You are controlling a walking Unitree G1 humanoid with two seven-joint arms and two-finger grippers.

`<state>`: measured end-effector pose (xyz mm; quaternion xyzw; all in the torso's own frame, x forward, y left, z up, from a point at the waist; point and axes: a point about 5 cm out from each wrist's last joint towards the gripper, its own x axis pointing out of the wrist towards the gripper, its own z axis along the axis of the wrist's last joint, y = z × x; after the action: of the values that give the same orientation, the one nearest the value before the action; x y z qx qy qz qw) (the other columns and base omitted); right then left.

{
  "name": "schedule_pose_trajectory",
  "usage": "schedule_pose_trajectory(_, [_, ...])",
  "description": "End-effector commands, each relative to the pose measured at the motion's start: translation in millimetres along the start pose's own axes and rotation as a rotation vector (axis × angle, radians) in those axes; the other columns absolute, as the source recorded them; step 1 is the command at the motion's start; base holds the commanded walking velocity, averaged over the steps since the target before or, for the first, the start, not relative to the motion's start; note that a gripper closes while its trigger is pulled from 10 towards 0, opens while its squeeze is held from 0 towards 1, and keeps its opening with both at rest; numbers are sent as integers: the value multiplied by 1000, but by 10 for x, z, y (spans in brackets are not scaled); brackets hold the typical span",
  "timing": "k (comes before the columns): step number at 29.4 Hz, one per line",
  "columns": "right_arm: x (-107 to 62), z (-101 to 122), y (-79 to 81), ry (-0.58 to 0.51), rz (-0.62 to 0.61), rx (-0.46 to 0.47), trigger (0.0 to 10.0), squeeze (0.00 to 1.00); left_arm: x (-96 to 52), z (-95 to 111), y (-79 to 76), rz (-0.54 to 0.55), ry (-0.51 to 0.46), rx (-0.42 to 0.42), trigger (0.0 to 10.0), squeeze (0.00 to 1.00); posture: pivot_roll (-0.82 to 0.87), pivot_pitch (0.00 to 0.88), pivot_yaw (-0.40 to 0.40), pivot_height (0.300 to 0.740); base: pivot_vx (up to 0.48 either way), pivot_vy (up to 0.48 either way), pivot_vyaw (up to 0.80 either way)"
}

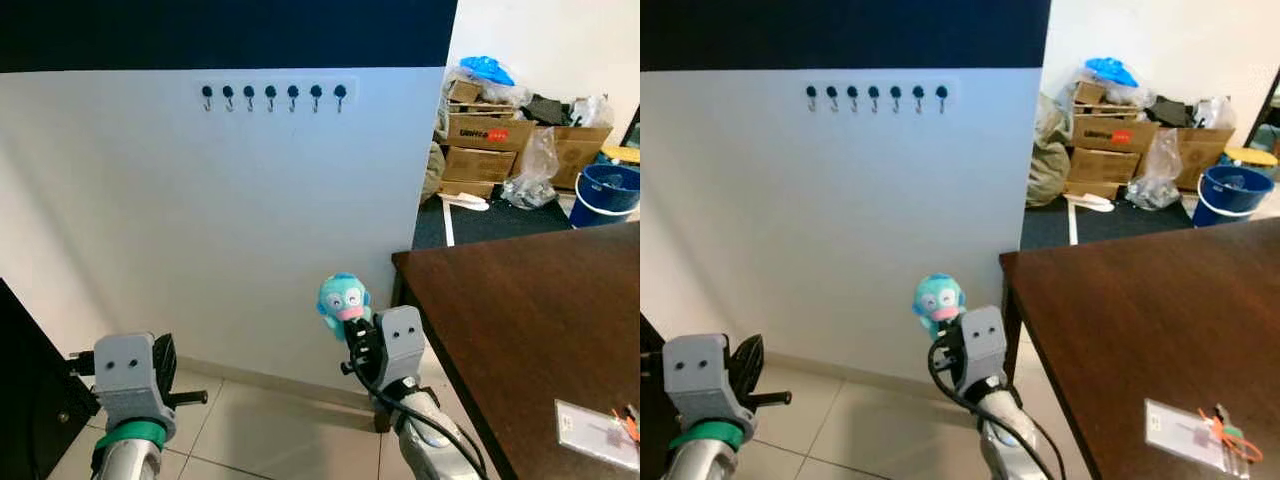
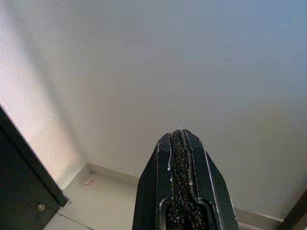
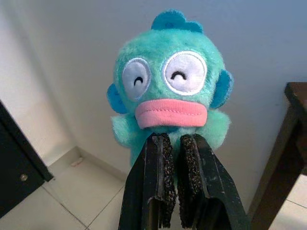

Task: Hang keys on a hook

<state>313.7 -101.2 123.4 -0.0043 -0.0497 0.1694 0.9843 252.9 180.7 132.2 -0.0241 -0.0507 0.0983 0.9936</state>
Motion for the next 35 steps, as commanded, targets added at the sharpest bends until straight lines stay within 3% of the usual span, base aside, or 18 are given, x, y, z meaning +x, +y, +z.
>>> schedule_pose_trajectory(1, [7, -15, 65, 3, 16, 37, 10000, 0, -4, -55, 44, 14, 28, 16, 10000, 0, -109, 0, 159, 740, 0, 458, -463])
schedule_pose_trajectory(10, [-2, -33, 83, 10, 14, 65, 10000, 0, 16, -45, 40, 12, 25, 15, 10000, 0, -107, 0, 162, 740, 0, 470, -800])
schedule_pose_trajectory(18, [-2, -26, 75, 1, 10, 56, 10000, 0, 15, -39, 44, 9, 23, 9, 10000, 0, -105, 0, 165, 740, 0, 456, 0])
schedule_pose_trajectory(23, [1, -35, 69, 5, 2, 59, 10000, 0, -33, 15, -107, -107, 3, -17, 10000, 0, -105, 0, 165, 740, 0, -339, 0])
schedule_pose_trajectory(29, [2, -33, 75, 3, 2, 62, 10000, 0, -35, 6, -64, -78, 7, -23, 10000, 0, -98, 0, 166, 740, 0, -478, 0])
schedule_pose_trajectory(35, [1, -34, 75, 3, 0, 64, 10000, 0, -35, -8, -15, -57, 13, -20, 10000, 0, -98, 0, 166, 740, 0, 0, 0])
